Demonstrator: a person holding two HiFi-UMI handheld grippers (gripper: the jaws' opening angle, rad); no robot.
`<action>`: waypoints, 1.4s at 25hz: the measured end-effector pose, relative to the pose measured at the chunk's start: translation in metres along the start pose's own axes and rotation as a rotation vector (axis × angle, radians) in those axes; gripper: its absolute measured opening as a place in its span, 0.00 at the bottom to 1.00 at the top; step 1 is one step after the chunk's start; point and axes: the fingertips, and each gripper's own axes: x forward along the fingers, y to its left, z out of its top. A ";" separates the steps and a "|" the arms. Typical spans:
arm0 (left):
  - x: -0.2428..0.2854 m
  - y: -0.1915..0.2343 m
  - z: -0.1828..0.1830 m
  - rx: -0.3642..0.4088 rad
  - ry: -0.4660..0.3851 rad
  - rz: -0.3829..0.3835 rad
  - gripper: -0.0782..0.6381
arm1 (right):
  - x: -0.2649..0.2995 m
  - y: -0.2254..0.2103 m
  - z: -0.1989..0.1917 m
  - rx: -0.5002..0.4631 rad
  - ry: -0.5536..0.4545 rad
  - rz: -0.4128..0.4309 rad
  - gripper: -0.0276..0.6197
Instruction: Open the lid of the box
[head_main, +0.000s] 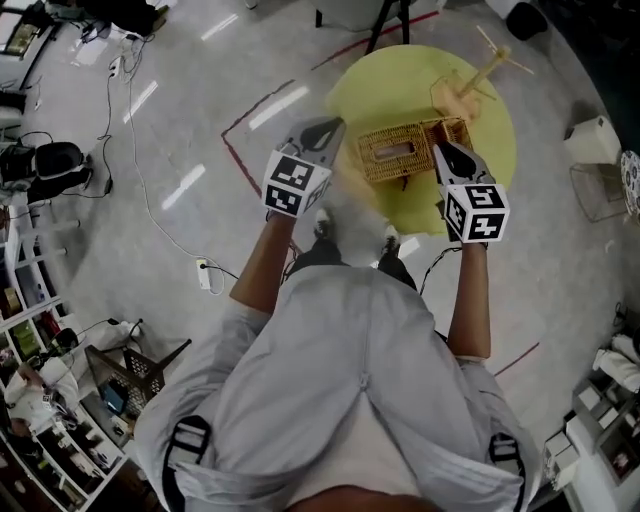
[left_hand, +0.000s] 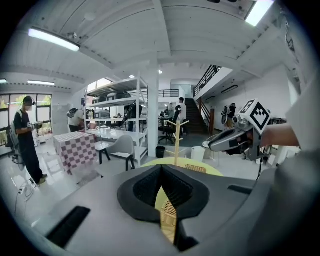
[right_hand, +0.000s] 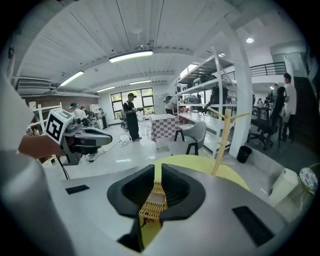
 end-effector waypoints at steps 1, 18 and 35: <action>0.003 0.001 -0.005 -0.001 0.010 -0.020 0.15 | 0.003 0.001 -0.007 0.018 0.013 -0.012 0.14; 0.033 -0.022 -0.077 -0.062 0.125 -0.145 0.15 | 0.036 0.017 -0.139 0.093 0.269 -0.033 0.19; 0.016 -0.006 -0.128 -0.106 0.203 -0.078 0.15 | 0.075 0.032 -0.207 0.138 0.387 -0.029 0.19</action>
